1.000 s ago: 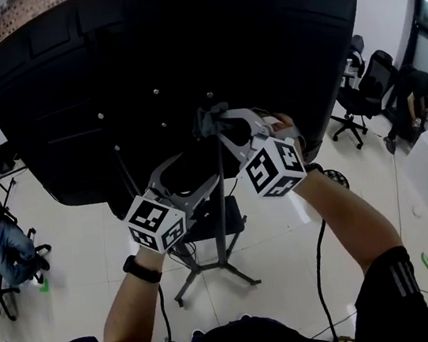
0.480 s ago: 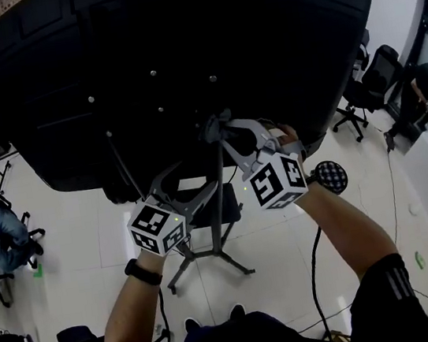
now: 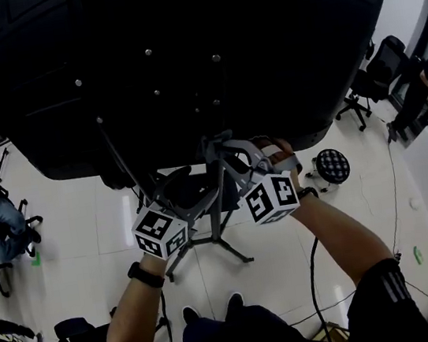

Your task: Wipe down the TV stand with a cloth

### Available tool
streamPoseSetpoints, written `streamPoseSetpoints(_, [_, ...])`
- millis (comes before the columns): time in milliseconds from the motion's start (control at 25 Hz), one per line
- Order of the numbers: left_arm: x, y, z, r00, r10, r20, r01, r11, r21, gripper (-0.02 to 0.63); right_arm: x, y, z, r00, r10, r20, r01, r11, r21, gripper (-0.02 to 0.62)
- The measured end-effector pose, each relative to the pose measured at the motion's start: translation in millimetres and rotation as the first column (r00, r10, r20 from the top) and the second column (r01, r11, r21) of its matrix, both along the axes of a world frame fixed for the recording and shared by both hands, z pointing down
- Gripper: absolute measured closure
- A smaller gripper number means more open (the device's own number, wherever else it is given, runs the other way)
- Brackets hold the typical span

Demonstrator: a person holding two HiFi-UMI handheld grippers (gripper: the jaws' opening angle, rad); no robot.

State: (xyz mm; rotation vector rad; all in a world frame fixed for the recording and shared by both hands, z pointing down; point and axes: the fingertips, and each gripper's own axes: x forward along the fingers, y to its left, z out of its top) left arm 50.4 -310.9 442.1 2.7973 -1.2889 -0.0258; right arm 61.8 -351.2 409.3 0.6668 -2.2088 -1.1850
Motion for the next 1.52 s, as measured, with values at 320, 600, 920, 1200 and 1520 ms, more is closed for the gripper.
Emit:
streamPoseSetpoints(320, [-1,0,57,1.0,-0.002,0.013,0.003,0.996,-0.089,0.258,-1,2,68,0.998,-0.009,-0.067,0.005,0.998,-0.063,0.555])
streamPoseSetpoints(600, [-5,-2,111,1.0,-0.01,0.007,0.011,0.985,-0.172,0.256,-1,0,134,0.994,-0.005,-0.109,-0.011,0.989,-0.144,0.555])
streamPoseSetpoints(920, [-7,-1,186,1.0,-0.006,0.026,0.013,0.965,-0.261,0.256,-2,2,228,0.985,-0.01,-0.171,-0.029,0.974,-0.224,0.555])
streamPoseSetpoints(1200, [-14,1,259,0.999,0.001,0.041,0.013,0.935,-0.353,0.255,-5,3,310,0.975,-0.009,-0.222,-0.058,0.955,-0.291,0.555])
streamPoseSetpoints(1520, [-14,-1,328,0.999,0.013,0.037,0.004,0.906,-0.423,0.253,-9,3,387,0.961,-0.012,-0.276,-0.078,0.947,-0.311,0.557])
